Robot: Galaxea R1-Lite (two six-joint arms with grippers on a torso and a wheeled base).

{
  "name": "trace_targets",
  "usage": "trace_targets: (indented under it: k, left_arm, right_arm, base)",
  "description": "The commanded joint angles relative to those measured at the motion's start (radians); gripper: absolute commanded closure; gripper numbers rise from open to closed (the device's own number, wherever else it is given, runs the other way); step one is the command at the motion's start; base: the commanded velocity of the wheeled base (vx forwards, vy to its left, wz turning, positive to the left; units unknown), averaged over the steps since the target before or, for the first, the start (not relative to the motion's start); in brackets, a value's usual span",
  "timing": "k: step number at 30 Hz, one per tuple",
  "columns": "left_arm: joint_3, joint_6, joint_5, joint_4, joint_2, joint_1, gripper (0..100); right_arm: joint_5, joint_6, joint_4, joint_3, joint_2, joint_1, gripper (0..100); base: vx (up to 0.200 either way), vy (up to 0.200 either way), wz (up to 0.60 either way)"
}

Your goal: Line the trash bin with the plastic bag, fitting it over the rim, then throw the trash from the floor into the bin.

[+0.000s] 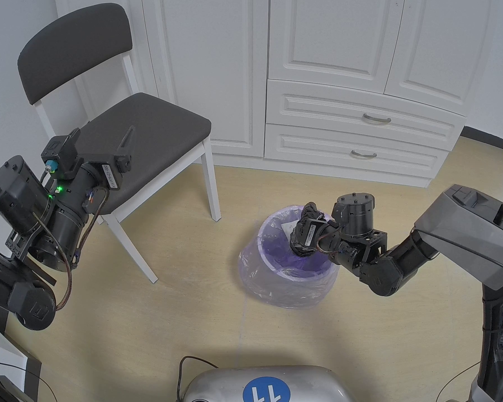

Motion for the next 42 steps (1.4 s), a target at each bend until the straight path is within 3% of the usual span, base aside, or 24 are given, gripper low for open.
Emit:
trace_targets:
  k: [1, 8, 16, 23, 26, 32, 37, 42]
  left_arm:
    - [0.008, 0.001, 0.001, -0.001, 0.002, 0.000, 0]
    - [0.008, 0.001, 0.001, -0.005, -0.003, 0.000, 0]
    - [0.009, 0.001, -0.001, -0.005, -0.001, 0.000, 0]
    - [0.009, 0.001, 0.001, -0.004, 0.003, 0.000, 0]
    - [0.009, 0.001, 0.001, -0.005, 0.003, 0.000, 0]
    - [0.009, 0.001, 0.001, -0.005, 0.008, 0.000, 0]
    - [0.009, 0.001, 0.001, -0.005, 0.010, 0.000, 0]
    - [0.009, 0.003, 0.001, -0.005, 0.010, 0.000, 0]
  right_arm:
    - [0.000, -0.004, 0.024, -0.008, 0.049, -0.015, 100]
    - [0.002, -0.007, 0.222, -0.020, 0.021, -0.016, 100]
    - [0.009, -0.008, 0.275, -0.022, 0.018, -0.007, 100]
    - [0.009, 0.053, 0.283, -0.102, 0.130, 0.007, 100]
    - [0.005, 0.069, 0.272, -0.129, 0.171, 0.018, 100]
    - [-0.034, 0.222, 0.145, -0.232, 0.251, 0.031, 100]
    - [-0.037, 0.230, 0.005, -0.223, 0.259, 0.028, 100]
    - [-0.037, 0.225, -0.025, -0.212, 0.257, 0.028, 100]
  base:
    - [0.000, 0.000, 0.00]
    - [0.000, 0.000, 0.00]
    - [0.000, 0.000, 0.00]
    - [0.000, 0.000, 0.00]
    - [0.000, 0.000, 0.00]
    - [0.000, 0.000, 0.00]
    - [0.000, 0.000, 0.00]
    - [0.000, 0.000, 0.00]
